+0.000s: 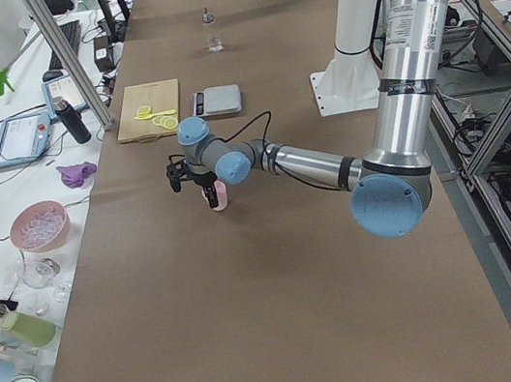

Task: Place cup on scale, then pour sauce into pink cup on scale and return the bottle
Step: 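Reach the left gripper down to the pink cup and grasp it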

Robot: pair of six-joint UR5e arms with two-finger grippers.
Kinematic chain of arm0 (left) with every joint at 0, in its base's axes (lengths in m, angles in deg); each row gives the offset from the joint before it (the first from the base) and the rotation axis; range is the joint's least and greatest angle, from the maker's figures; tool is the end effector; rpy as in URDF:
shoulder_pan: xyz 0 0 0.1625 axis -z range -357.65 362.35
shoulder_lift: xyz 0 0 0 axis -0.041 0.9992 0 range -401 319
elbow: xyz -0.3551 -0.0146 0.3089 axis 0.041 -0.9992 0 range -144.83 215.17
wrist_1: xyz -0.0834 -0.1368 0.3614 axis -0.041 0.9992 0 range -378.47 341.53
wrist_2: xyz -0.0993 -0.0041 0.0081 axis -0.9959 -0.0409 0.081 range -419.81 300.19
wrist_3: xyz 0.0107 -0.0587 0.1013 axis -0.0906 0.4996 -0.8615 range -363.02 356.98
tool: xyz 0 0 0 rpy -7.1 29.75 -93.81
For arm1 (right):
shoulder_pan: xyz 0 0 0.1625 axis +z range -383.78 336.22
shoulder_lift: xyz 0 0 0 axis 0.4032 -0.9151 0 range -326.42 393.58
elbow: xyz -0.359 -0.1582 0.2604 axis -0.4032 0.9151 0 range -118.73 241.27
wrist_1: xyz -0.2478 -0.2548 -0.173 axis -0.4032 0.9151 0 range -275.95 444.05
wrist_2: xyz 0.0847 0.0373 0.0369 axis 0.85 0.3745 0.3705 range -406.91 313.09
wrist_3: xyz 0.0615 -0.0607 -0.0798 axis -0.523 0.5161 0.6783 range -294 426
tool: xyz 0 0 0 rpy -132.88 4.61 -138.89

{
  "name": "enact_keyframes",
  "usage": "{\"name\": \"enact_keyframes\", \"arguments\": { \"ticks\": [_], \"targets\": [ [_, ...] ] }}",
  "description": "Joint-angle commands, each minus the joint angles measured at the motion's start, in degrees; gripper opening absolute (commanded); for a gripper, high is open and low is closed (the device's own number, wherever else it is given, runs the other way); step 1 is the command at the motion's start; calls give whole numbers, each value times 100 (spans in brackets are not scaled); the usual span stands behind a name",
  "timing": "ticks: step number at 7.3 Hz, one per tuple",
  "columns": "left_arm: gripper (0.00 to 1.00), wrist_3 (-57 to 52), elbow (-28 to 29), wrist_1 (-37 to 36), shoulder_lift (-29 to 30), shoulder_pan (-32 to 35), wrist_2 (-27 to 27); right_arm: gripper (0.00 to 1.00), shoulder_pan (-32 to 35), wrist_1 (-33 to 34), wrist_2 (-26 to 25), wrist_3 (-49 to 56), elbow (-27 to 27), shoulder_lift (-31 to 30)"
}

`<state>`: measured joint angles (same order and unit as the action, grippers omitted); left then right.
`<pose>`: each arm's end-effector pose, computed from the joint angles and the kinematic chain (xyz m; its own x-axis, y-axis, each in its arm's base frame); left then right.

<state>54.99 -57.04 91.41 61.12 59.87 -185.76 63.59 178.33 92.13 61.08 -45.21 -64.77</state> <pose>0.2654 -0.5368 0.5534 0.6445 -0.2138 -0.7341 0.1936 0.9744 -0.1139 0.0258 -0.4063 0.6459 0.6541 0.0050 0.7564 -0.0104 0.9999 0.0024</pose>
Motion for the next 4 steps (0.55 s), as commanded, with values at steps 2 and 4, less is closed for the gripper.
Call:
{"name": "enact_keyframes", "arguments": {
  "ticks": [2, 4],
  "targets": [
    [63, -18, -7, 7, -43, -57, 0, 100, 0, -6, 0, 0, 14, 0],
    [44, -17, 1, 7, -35, -170, 0, 100, 0, -6, 9, 0, 14, 9]
  ]
}}
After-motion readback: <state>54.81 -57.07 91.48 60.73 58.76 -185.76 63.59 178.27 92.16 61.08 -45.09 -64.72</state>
